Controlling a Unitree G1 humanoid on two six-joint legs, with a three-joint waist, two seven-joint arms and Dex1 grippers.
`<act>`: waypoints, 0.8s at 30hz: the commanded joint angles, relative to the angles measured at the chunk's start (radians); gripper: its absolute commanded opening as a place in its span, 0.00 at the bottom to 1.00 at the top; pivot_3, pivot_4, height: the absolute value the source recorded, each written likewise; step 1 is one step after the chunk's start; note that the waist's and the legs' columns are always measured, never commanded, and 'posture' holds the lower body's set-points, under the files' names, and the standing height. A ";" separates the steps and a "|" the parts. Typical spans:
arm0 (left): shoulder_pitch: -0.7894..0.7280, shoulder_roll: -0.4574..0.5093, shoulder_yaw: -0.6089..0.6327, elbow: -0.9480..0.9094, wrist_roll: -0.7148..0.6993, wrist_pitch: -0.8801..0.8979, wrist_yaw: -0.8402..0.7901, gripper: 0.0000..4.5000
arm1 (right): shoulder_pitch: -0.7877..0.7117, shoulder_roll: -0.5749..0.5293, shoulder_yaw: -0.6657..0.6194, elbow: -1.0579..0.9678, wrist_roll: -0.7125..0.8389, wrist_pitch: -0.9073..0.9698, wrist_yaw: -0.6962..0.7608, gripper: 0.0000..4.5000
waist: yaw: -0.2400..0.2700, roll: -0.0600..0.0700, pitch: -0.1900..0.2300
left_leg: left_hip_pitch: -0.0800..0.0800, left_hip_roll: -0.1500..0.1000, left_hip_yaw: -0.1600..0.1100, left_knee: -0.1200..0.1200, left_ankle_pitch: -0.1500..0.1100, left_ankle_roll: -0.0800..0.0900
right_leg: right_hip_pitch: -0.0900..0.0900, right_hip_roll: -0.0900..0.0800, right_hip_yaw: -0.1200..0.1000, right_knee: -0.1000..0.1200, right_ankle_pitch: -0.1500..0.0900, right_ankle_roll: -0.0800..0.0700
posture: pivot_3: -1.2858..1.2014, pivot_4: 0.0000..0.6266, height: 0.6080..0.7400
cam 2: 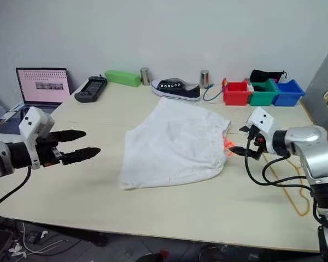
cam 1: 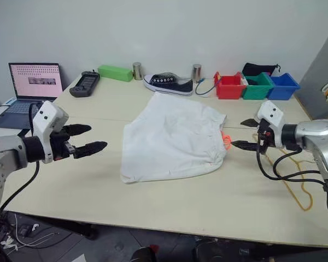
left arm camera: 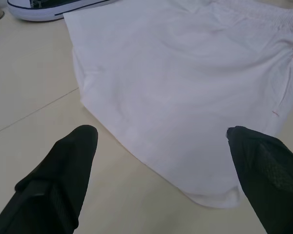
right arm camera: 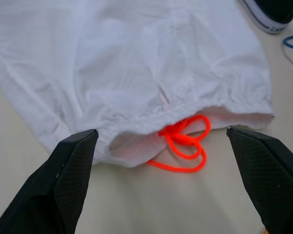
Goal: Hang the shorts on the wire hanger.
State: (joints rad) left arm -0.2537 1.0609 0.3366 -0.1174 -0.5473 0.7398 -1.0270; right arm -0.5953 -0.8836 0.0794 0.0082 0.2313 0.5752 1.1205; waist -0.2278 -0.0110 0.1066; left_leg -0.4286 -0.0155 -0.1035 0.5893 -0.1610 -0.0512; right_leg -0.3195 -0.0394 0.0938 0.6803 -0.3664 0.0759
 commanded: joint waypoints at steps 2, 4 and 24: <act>-0.032 0.016 0.000 0.025 0.028 -0.068 -0.012 1.00 | -0.034 0.001 -0.001 0.019 -0.012 -0.038 0.004 0.99 | -0.009 0.000 0.000 | -0.002 0.001 0.001 0.000 0.000 0.000 | 0.000 0.000 -0.001 0.000 0.000 0.000 | 0.43 0.00 1.00; -0.031 0.007 0.000 0.029 0.025 -0.072 -0.010 1.00 | -0.036 0.007 -0.002 0.022 -0.014 -0.038 0.000 0.99 | -0.016 0.000 0.000 | -0.003 0.001 0.001 0.001 0.000 0.000 | 0.000 0.000 -0.001 0.001 0.000 0.000 | 0.43 0.00 1.00; -0.297 -0.239 -0.322 -0.144 -0.003 -0.106 -0.032 1.00 | 0.189 -0.139 -0.150 0.005 -0.106 0.309 -0.270 0.99 | -0.021 -0.001 -0.002 | -0.004 -0.001 0.000 0.008 0.000 0.000 | 0.005 0.001 -0.003 0.003 0.000 0.001 | 0.39 0.04 1.00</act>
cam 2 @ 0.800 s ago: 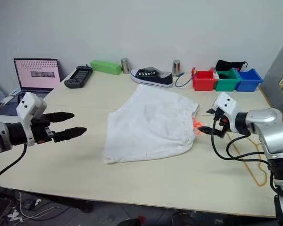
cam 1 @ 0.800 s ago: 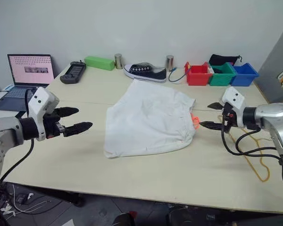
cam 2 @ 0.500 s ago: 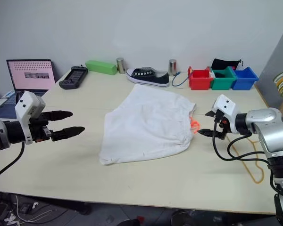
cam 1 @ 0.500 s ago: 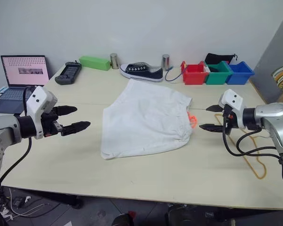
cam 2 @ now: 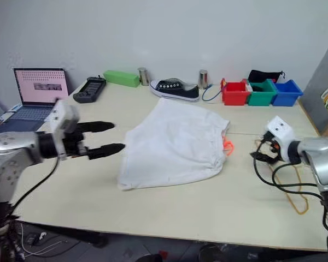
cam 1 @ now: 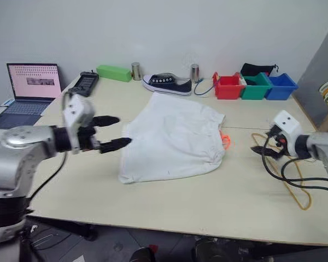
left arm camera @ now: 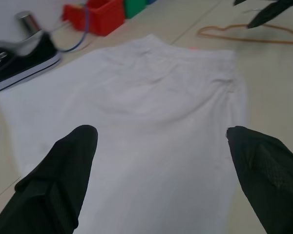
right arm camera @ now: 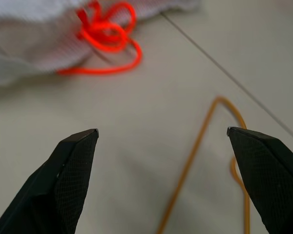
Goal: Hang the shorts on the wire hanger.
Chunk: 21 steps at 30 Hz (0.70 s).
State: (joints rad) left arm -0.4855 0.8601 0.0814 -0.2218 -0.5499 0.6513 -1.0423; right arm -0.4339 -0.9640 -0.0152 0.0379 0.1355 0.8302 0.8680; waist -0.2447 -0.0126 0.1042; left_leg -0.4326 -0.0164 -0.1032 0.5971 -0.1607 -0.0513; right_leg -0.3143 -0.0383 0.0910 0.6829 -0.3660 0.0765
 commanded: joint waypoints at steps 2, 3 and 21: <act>-0.122 -0.102 -0.132 -0.037 0.012 -0.021 -0.013 1.00 | 0.067 -0.088 -0.057 -0.002 -0.023 0.031 -0.023 0.99 | -0.018 0.001 -0.001 | 0.000 -0.001 0.002 0.001 0.000 0.000 | 0.001 0.001 0.001 0.000 0.000 0.000 | 0.38 0.05 1.00; -0.145 -0.132 -0.163 -0.031 0.022 -0.026 -0.013 1.00 | 0.069 -0.085 -0.064 0.008 -0.022 0.020 -0.035 0.99 | -0.031 0.001 -0.001 | 0.000 -0.005 0.003 0.001 0.000 0.000 | 0.001 0.001 0.002 0.000 0.000 0.001 | 0.38 0.05 1.00; 0.551 0.170 0.165 -0.228 0.091 0.013 -0.024 1.00 | -0.332 0.175 0.390 0.327 -0.269 -0.995 0.261 0.99 | -0.171 -0.001 0.001 | 0.018 0.009 0.010 0.001 0.000 0.001 | 0.012 0.000 0.005 -0.001 0.001 0.009 | 0.42 0.07 1.00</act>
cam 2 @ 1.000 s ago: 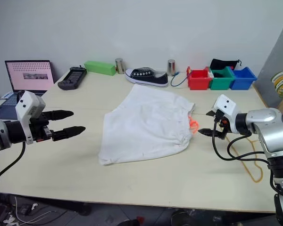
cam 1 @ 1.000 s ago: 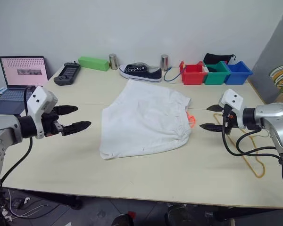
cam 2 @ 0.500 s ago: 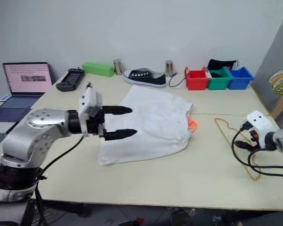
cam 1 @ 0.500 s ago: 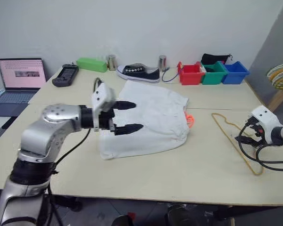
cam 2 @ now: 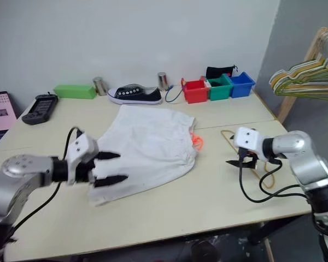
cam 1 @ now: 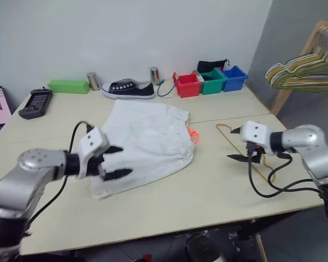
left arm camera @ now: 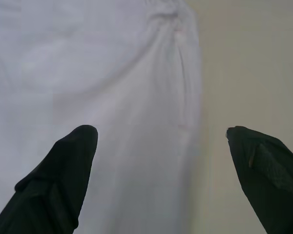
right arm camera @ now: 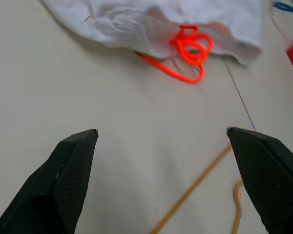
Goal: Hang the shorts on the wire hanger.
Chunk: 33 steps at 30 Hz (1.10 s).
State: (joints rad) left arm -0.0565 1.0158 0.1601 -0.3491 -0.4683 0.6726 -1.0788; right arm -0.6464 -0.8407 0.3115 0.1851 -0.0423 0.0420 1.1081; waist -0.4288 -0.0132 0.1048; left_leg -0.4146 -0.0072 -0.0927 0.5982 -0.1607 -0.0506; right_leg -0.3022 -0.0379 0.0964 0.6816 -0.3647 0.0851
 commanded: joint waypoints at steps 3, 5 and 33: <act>0.182 -0.011 0.099 -0.117 0.034 -0.027 0.062 1.00 | -0.212 0.103 0.114 0.366 -0.153 -0.355 0.028 0.99 | 0.043 0.000 0.000 | 0.000 0.000 -0.001 0.000 0.000 0.000 | 0.000 0.000 -0.001 0.000 0.002 -0.004 | 0.43 0.07 1.00; 0.209 -0.027 0.075 -0.095 0.078 -0.077 0.091 1.00 | -0.297 0.143 0.165 0.521 -0.231 -0.477 0.000 0.99 | 0.068 0.000 0.001 | 0.001 0.000 -0.003 0.000 0.000 0.000 | 0.000 0.001 -0.003 0.000 0.002 -0.004 | 0.44 0.07 1.00; 0.095 -0.128 -0.101 0.185 0.226 -0.256 0.124 0.38 | -0.557 0.304 0.320 0.996 -0.541 -0.965 -0.176 0.43 | 0.127 0.000 0.000 | 0.015 -0.001 -0.004 -0.005 0.000 0.000 | 0.003 0.001 -0.003 0.009 0.001 -0.007 | 0.45 0.02 1.00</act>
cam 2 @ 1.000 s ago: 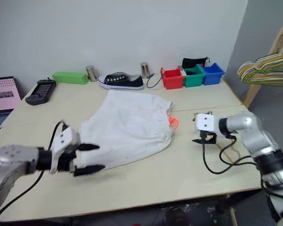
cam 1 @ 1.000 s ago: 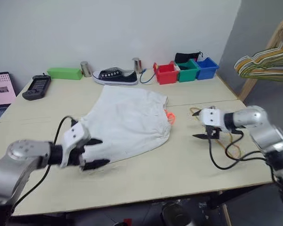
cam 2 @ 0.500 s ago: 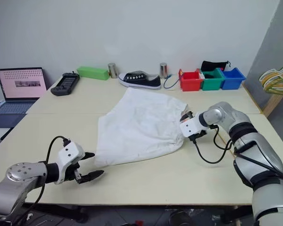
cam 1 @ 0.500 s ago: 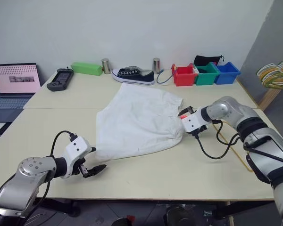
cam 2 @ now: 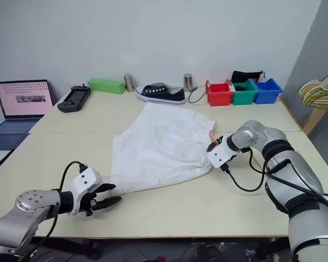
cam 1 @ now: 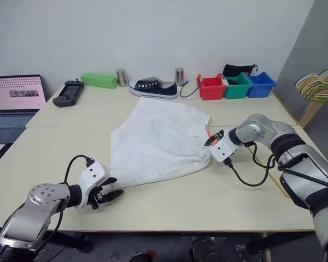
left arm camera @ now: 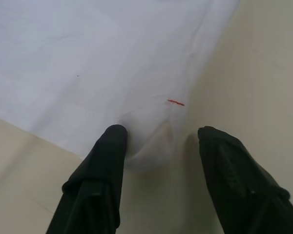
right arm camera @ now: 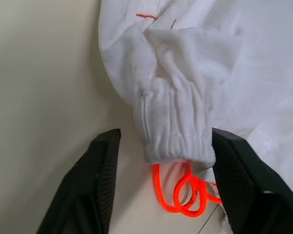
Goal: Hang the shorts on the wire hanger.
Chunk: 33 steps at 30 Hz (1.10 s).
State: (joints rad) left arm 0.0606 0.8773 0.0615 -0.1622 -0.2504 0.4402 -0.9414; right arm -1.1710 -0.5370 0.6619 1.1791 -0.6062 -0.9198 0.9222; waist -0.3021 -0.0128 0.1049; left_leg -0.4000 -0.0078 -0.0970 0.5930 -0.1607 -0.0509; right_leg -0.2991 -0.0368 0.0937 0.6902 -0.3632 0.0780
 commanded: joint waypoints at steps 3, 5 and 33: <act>-0.037 0.014 -0.007 0.015 0.016 -0.033 -0.022 0.21 | -0.019 0.008 -0.058 -0.006 0.063 -0.002 0.056 0.24 | 0.000 0.000 -0.001 | 0.000 0.000 0.000 0.000 0.000 0.000 | 0.000 0.000 0.000 0.001 0.000 0.000 | 0.45 0.02 1.00; -0.042 0.018 -0.011 0.023 0.022 -0.041 -0.029 0.11 | -0.009 0.008 -0.069 -0.016 0.085 -0.001 0.093 0.13 | -0.001 0.000 -0.001 | 0.001 0.000 -0.001 0.000 0.000 0.000 | 0.000 0.000 0.000 0.002 0.000 0.000 | 0.45 0.01 1.00; 0.134 0.308 0.100 0.041 -0.001 -0.167 -0.391 0.00 | 0.708 -0.311 -0.225 -1.363 0.726 1.123 0.621 0.00 | 0.058 -0.002 -0.003 | -0.001 0.005 0.000 -0.001 -0.005 -0.008 | -0.003 -0.002 0.000 0.001 -0.012 -0.012 | 0.44 0.05 1.00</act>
State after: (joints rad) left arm 0.2174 1.1781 0.1638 -0.1246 -0.2634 0.2935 -1.3372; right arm -0.4668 -0.8312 0.4628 -0.1208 0.0881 0.1540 1.5275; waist -0.2444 -0.0152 0.1016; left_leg -0.4008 -0.0030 -0.0968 0.5922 -0.1659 -0.0587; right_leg -0.3022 -0.0393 0.0934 0.6916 -0.3750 0.0666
